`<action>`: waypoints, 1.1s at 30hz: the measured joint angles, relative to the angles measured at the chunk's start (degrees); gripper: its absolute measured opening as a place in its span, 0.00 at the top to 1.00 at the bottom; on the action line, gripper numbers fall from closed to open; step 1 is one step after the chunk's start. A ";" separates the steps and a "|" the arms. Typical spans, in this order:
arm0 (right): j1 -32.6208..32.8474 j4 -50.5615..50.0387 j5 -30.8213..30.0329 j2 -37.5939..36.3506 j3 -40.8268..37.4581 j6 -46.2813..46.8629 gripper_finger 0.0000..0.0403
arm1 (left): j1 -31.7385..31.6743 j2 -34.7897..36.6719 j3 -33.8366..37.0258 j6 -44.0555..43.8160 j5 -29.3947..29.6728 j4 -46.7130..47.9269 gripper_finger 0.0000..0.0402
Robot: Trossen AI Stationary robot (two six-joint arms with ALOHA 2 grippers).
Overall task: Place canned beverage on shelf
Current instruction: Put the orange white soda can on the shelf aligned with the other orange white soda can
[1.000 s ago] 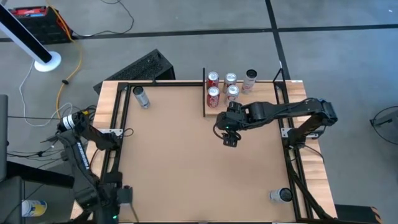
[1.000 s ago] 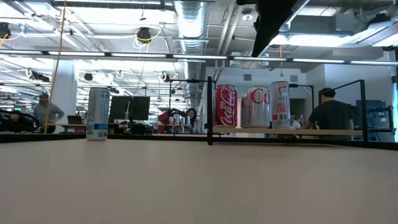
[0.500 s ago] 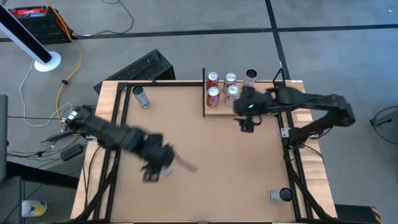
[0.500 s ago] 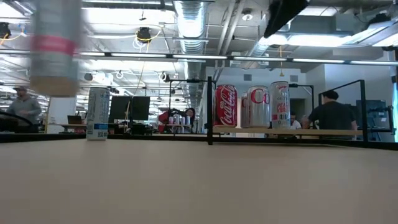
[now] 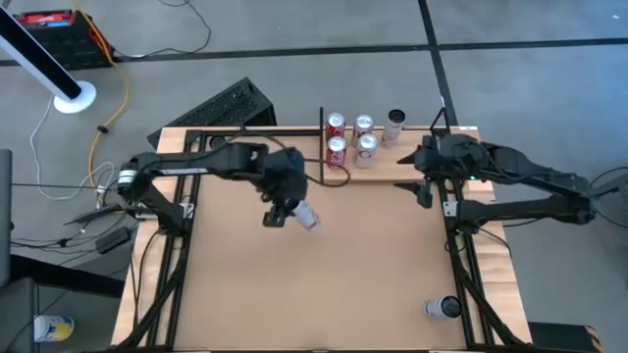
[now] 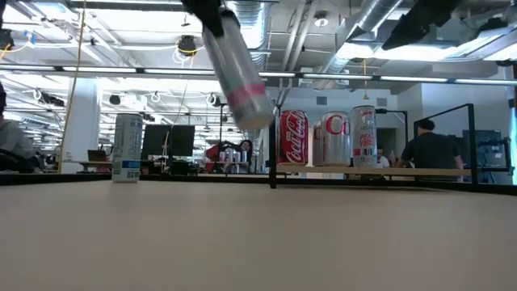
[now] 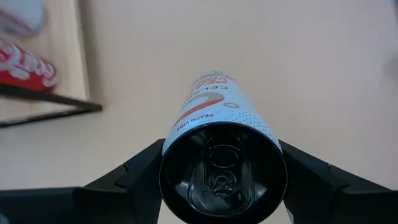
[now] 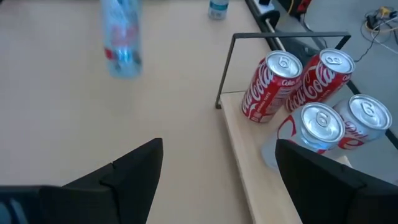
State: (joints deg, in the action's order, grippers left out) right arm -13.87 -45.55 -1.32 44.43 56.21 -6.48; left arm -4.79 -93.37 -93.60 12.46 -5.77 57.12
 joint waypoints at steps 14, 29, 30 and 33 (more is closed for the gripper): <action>1.43 4.79 -0.02 -4.04 -5.19 0.61 0.17 | -1.00 -22.01 -19.58 14.19 0.02 9.51 0.41; 1.43 5.37 -0.06 -3.85 -5.19 -0.07 0.17 | -0.84 -27.76 -25.43 19.92 1.57 14.93 0.21; 1.43 5.37 -0.04 -3.85 -5.19 -0.07 0.17 | -0.84 -27.75 -25.51 19.94 1.74 14.98 0.21; 1.43 5.35 -0.07 -3.85 -5.19 -0.07 0.17 | -0.84 -27.70 -25.64 19.54 2.71 15.03 0.21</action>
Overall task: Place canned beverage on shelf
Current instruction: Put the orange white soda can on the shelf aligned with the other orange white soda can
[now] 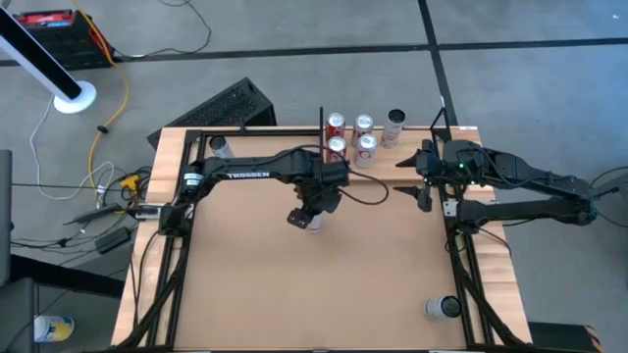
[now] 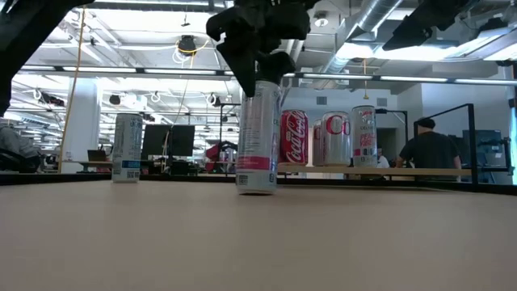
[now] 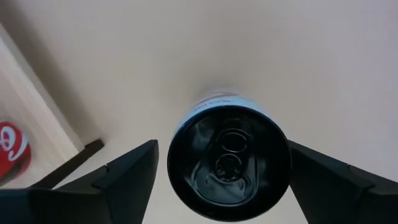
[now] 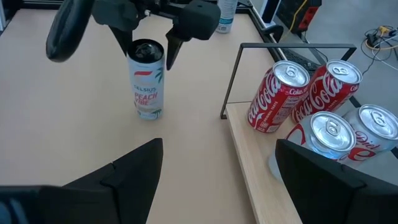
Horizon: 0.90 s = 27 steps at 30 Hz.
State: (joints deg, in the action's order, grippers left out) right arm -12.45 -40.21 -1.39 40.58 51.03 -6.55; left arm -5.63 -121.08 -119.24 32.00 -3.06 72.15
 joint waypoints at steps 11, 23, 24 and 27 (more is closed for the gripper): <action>0.00 -0.02 -0.02 0.00 0.00 -0.95 0.17 | 0.04 0.04 -0.02 -3.23 2.47 4.96 0.20; 0.00 0.00 0.00 0.00 0.00 -1.64 0.17 | -0.38 0.08 -0.02 -10.59 6.37 13.24 0.20; 0.00 0.00 0.00 0.00 0.00 -1.64 0.17 | -0.54 0.32 -0.02 -11.73 7.88 13.86 0.20; 0.00 0.02 0.00 0.02 0.00 -1.59 0.17 | -1.26 1.51 -0.02 -15.25 11.37 16.49 0.20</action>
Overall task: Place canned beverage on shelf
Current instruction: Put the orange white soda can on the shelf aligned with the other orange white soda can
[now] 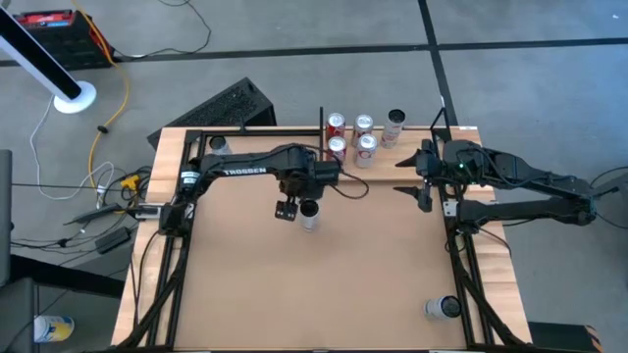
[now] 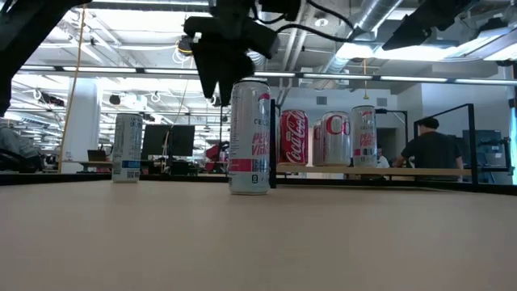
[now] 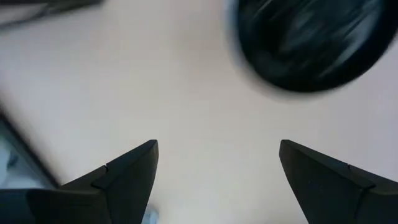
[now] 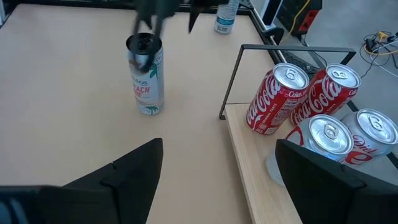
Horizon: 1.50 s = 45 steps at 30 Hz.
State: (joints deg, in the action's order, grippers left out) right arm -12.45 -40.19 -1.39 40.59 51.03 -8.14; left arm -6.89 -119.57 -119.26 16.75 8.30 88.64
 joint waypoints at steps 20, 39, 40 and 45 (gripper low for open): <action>1.02 24.16 22.99 19.10 0.00 -6.25 0.17 | -6.93 35.24 24.23 -13.59 18.72 -16.17 0.20; -0.28 50.00 42.31 52.34 10.66 -8.40 0.17 | -7.64 64.73 81.00 -5.95 5.54 -82.57 0.20; -0.46 49.59 43.76 53.73 11.65 -8.40 0.17 | -7.64 64.72 81.02 -6.06 5.49 -82.12 0.20; -0.46 49.28 46.13 58.46 14.79 -8.32 0.17 | -7.64 64.12 81.02 -5.42 5.39 -81.46 0.20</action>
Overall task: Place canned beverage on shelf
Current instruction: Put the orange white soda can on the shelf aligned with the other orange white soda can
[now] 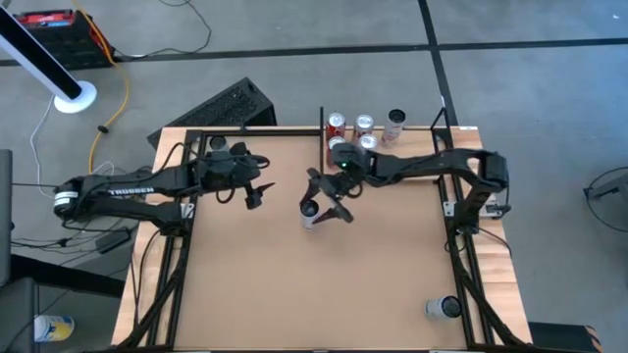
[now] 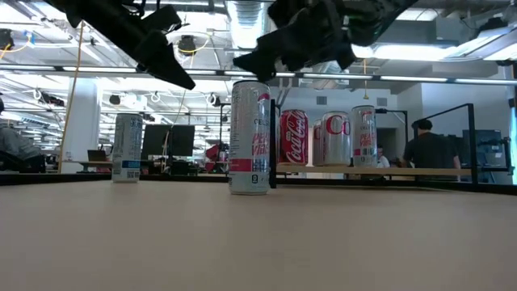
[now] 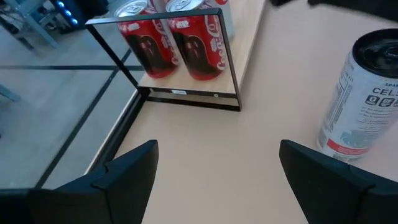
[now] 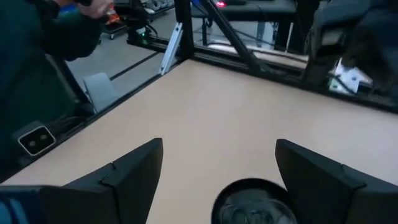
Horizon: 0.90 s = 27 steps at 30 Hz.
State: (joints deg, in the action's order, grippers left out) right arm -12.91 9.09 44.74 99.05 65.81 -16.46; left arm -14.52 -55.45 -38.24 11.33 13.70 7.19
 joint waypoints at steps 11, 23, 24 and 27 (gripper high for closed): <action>-0.98 -0.31 -4.95 4.38 1.25 -0.74 0.17 | 0.00 -0.01 0.00 1.51 -2.96 1.23 0.20; -1.14 -2.12 -3.14 4.30 1.26 -1.45 0.17 | 0.00 -0.01 0.00 2.21 -4.92 1.22 0.20; -1.14 -2.22 -2.81 4.30 1.26 -1.45 0.17 | 0.00 -0.01 0.00 2.21 -4.92 1.22 0.20; -1.14 -2.33 -2.79 4.30 1.21 -1.64 0.17 | 0.00 -0.01 0.00 2.54 -4.92 1.21 0.20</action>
State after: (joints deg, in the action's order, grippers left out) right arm -14.04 6.77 41.95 103.35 67.03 -18.09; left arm -14.52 -55.46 -38.24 13.87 8.78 8.40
